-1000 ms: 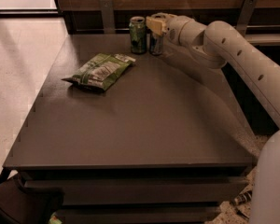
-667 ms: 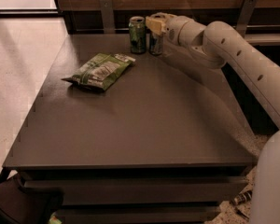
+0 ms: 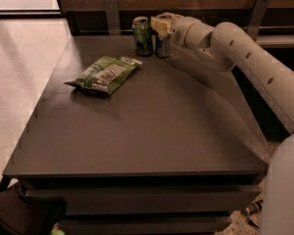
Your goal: Move redbull can near green can
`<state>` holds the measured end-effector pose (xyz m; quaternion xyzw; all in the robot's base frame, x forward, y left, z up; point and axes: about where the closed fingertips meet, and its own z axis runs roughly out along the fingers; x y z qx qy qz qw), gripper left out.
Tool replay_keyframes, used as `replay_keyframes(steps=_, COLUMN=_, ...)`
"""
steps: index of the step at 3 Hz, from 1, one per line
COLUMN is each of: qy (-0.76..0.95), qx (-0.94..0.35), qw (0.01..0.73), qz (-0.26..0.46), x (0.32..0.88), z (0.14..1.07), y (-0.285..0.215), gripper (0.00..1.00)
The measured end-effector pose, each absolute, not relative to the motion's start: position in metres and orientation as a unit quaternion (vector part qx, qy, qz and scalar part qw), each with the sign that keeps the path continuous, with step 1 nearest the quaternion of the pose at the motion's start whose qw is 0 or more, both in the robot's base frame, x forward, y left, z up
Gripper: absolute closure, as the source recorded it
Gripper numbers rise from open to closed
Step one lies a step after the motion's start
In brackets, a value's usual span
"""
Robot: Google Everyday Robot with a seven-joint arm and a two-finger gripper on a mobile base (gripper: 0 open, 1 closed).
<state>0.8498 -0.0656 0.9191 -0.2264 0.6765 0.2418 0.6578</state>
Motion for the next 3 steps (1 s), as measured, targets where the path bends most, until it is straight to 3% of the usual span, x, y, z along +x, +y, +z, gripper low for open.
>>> replay_keyframes(steps=1, qy=0.676, qx=-0.227, qw=0.657, qz=0.243, x=0.8498, z=0.9189, y=-0.0626, gripper=0.06)
replay_keyframes(steps=2, qy=0.676, qx=-0.228, qw=0.657, qz=0.244, x=0.8499, z=0.9187, y=-0.0604, gripper=0.0)
replay_keyframes(steps=3, qy=0.676, qx=-0.228, qw=0.657, qz=0.244, x=0.8499, z=0.9187, y=-0.0602, gripper=0.0)
